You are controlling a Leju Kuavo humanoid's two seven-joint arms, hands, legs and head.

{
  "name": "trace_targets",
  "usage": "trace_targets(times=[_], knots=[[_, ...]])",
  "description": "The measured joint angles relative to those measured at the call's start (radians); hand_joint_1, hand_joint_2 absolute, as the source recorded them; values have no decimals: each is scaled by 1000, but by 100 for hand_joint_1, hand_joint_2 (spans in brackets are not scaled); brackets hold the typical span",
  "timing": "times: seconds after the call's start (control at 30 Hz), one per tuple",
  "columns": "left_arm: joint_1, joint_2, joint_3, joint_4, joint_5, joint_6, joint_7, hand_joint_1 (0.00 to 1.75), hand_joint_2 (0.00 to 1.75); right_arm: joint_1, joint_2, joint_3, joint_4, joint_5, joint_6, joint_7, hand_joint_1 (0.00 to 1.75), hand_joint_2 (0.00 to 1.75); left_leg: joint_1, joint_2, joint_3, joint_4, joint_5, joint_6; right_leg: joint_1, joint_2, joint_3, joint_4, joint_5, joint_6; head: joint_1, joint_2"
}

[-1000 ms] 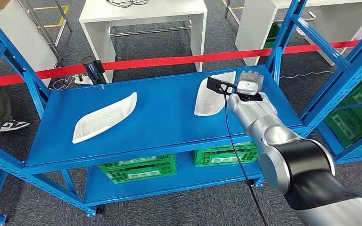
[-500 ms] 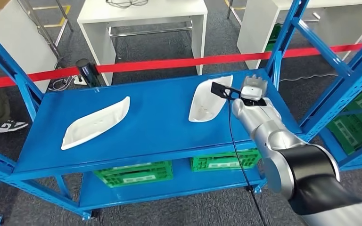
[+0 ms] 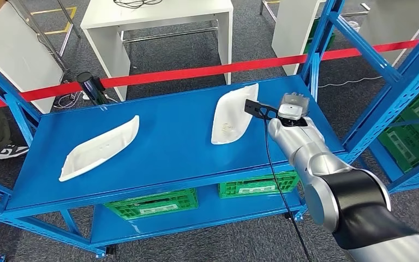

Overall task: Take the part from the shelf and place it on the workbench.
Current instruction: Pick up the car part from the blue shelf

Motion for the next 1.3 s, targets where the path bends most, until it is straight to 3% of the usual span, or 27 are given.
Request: trace_targets(times=[0.37,0.73,1.3], knots=[[0,-2,0,1,0,0,3,0,0,-3,0,49,0,7,31,4,0,175,-1,-2,1,5,0,9,0,-1,26,-29,12,16,0,0],[0,-4,0,1,3,0,3,0,0,-56,1,110,0,8,54,5,0,175,-2,-2,1,11,-5,17,0,-1,33,-35,13,18,0,0],[4,-6,1,1,18,0,-12,0,0,-73,25,160,0,3,58,5,0,175,-2,-2,1,11,-5,18,0,-2,35,-37,13,19,0,0]])
